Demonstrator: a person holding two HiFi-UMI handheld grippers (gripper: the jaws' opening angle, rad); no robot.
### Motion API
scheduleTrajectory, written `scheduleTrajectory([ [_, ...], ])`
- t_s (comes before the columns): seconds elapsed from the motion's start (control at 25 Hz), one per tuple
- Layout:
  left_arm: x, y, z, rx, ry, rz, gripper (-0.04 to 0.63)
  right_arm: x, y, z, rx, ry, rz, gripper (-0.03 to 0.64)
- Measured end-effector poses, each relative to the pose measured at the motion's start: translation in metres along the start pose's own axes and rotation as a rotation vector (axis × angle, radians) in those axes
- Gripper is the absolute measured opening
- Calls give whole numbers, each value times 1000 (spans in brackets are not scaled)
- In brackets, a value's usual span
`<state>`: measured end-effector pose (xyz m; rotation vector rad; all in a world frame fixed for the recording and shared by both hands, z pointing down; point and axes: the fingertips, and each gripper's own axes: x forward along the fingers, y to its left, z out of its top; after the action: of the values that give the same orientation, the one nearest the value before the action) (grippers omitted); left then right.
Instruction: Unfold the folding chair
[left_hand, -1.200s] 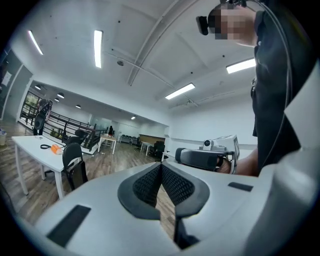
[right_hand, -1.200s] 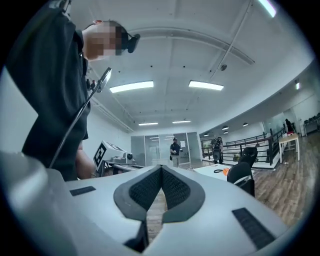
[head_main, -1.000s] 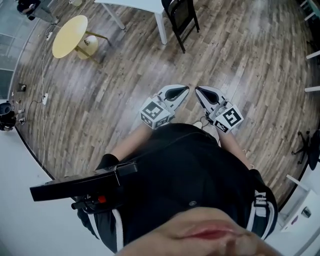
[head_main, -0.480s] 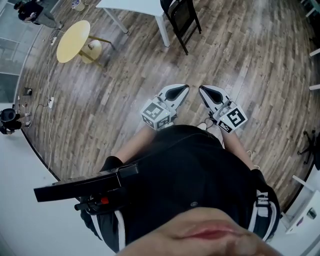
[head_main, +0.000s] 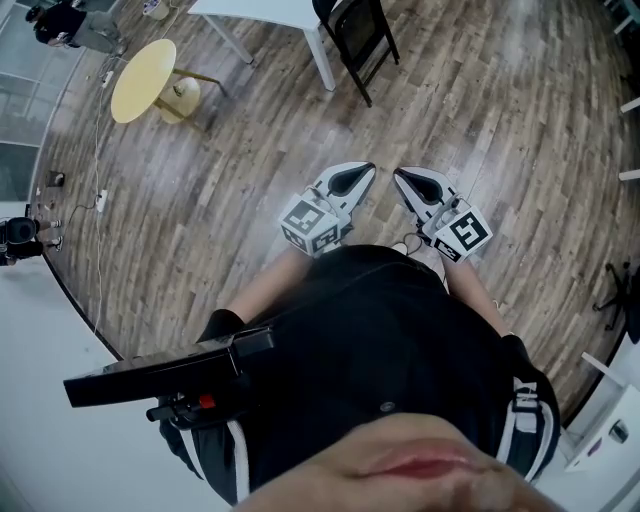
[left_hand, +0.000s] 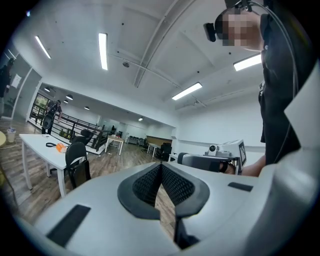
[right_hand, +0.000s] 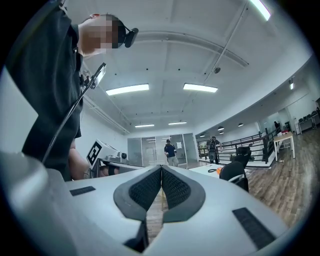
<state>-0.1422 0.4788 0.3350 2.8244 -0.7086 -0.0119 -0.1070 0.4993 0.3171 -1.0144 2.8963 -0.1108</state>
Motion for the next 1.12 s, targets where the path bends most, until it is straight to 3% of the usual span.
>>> scheduleTrajectory([
  [0.28, 22, 1, 13, 0, -15, 42, 5, 3, -17, 7, 0, 37, 61, 8],
  [0.64, 35, -5, -2, 21, 13, 88, 5, -4, -31, -10, -31, 67, 115, 8],
  [0.92, 44, 41, 3, 6, -8, 96, 5, 30, -55, -16, -47, 95, 110, 8],
  [1.12, 62, 99, 23, 16, -43, 92, 5, 72, -87, -11, -70, 113, 106, 8],
])
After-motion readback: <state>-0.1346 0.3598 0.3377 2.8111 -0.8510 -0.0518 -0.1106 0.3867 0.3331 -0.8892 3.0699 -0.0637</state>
